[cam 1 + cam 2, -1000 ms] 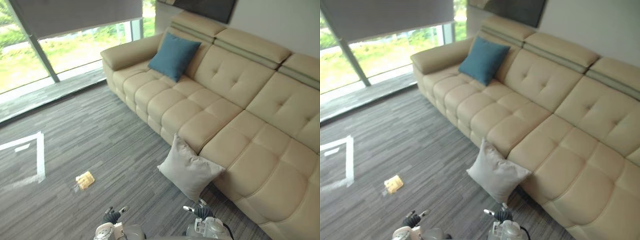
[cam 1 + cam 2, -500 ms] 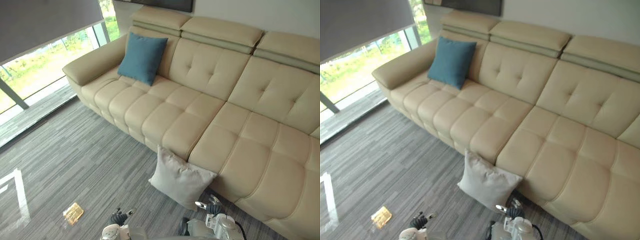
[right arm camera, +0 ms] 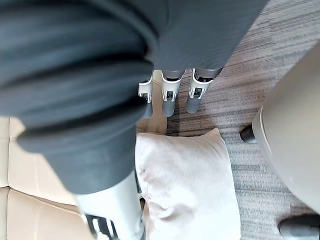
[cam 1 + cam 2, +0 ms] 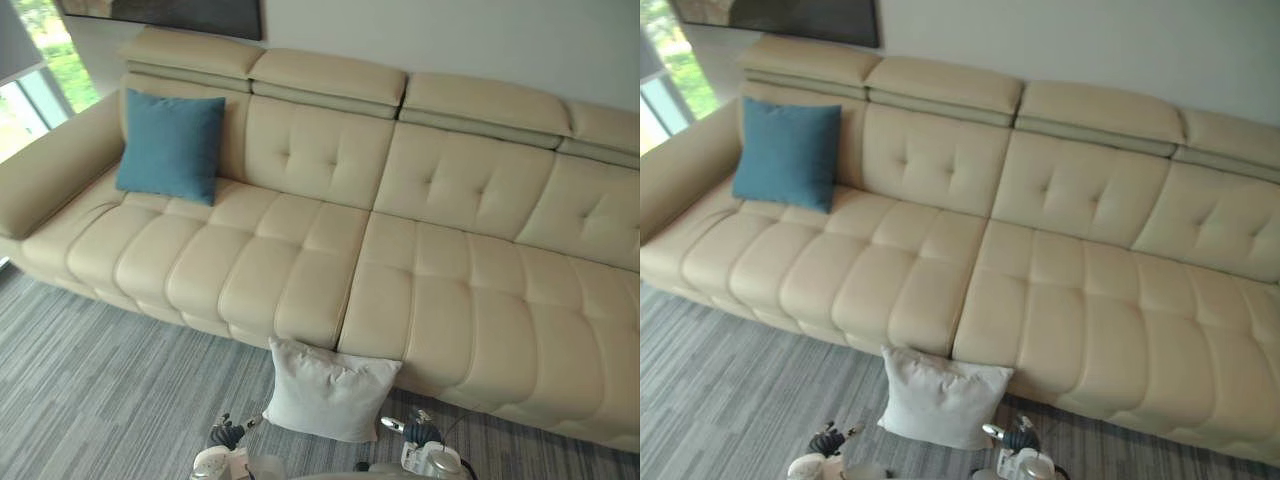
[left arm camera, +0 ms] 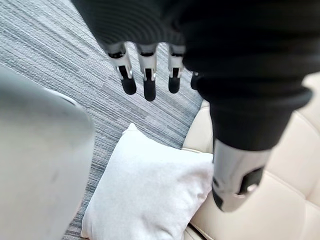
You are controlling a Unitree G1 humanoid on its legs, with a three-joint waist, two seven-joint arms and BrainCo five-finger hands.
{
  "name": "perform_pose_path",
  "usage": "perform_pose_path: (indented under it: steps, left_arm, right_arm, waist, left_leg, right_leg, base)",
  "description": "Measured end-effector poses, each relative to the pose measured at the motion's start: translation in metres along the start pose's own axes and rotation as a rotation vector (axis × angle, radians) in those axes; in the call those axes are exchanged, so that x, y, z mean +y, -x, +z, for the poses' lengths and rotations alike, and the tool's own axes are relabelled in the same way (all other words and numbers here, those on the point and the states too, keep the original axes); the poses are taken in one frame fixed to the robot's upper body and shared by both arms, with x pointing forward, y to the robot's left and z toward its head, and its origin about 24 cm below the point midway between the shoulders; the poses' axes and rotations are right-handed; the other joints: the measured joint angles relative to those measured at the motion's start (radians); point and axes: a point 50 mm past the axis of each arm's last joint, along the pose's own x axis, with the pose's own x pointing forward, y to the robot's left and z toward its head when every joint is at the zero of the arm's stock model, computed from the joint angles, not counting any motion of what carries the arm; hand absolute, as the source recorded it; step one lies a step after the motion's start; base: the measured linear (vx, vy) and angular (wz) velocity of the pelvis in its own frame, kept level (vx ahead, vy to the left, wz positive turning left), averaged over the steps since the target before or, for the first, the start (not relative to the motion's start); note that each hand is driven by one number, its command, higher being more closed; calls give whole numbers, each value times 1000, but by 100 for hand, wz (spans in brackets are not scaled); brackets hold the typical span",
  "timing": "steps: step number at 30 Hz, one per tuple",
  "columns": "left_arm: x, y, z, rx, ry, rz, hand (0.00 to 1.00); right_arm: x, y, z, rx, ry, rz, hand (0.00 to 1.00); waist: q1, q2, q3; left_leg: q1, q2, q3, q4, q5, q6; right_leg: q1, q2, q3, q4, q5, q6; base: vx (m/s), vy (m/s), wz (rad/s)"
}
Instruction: Pick up cushions and gather them together orderly.
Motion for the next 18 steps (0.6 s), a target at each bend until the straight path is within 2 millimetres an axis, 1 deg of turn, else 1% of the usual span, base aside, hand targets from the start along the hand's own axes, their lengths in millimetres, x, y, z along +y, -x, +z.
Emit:
perform_pose_path:
  steps: [1,3,4,6,7,8,10,11,13,14,15,17,18]
  left_arm:
    - [-1,0,1,0,-5,-3,0]
    - [-2,0,0,1,-8,-5,0]
    - [-2,0,0,1,-12,-6,0]
    - [-3,0,0,1,-13,-7,0]
    - [-5,0,0,1,-8,-6,0]
    - [-5,0,0,1,-8,-5,0]
    - [-13,-1,7,-18,10,-13,0]
    - [-14,-2,10,-27,14,-14,0]
    - [-21,-4,29,-78,63,-11,0]
    - [-25,-6,47,-127,96,-19,0]
    - [-26,-7,55,-151,104,-21,0]
    - [-28,-7,84,-239,133,-15,0]
    - [-28,-6,106,-305,151,-10,0]
  right_arm:
    - [-1,0,1,-2,2,1,0]
    - [0,0,1,-2,5,3,0]
    - [1,-1,2,-3,17,8,0]
    - [1,-2,5,-7,27,7,0]
    - [-2,-3,7,-18,31,-9,0]
    - [-3,-3,7,-20,31,-11,0]
    - [-12,-4,14,-40,53,-38,0]
    - [-13,-6,19,-52,60,-42,0]
    - [-19,-8,34,-91,80,-67,0]
    - [-18,-11,49,-132,79,-71,0]
    - [-16,-12,57,-154,77,-69,0]
    - [-8,-12,84,-246,58,-53,0]
    - [-3,-11,105,-317,39,-39,0]
  waist:
    - [0,5,2]
    - [2,6,3]
    - [3,9,5]
    - [3,16,9]
    - [1,24,14]
    - [1,24,14]
    - [7,44,30]
    - [8,48,34]
    - [0,61,69]
    - [4,68,102]
    - [3,67,119]
    - [1,54,151]
    - [1,46,174]
  left_leg:
    - [11,-1,18,-5,-7,13]
    - [24,2,43,-31,-8,13]
    - [26,8,62,-42,-8,15]
    - [27,14,78,-50,-6,19]
    - [26,17,77,-49,-3,22]
    - [26,17,77,-49,-3,22]
    - [-1,19,72,-34,-1,22]
    - [-22,20,67,-16,-2,22]
    - [-142,25,43,88,-20,28]
    - [-232,37,28,180,-41,31]
    - [-268,40,19,219,-50,31]
    - [-396,55,5,334,-76,30]
    - [-456,65,-5,390,-85,29]
  right_leg:
    - [-3,-1,4,4,0,0]
    - [-36,1,-8,28,0,1]
    - [-62,-5,-60,49,3,-3]
    - [-74,-5,-119,51,13,-18]
    - [-75,-3,-130,46,13,-19]
    - [-75,-3,-132,46,13,-19]
    - [-102,-9,-155,55,7,-27]
    - [-121,-11,-159,69,4,-29]
    - [-226,-17,-171,154,-16,-35]
    - [-299,-15,-177,225,-31,-43]
    - [-332,-15,-178,262,-37,-45]
    - [-454,-12,-183,370,-57,-56]
    - [-510,-12,-186,419,-65,-62]
  base:
    - [15,72,-40]
    - [-34,33,-42]
    - [-63,-8,-45]
    - [-72,-44,-38]
    - [-65,-52,-23]
    - [-79,-62,-6]
    - [-121,-56,6]
    - [-178,-67,20]
    - [-220,-93,27]
    - [-210,-87,17]
    - [-246,-81,13]
    - [-267,-83,3]
    - [-264,-79,0]
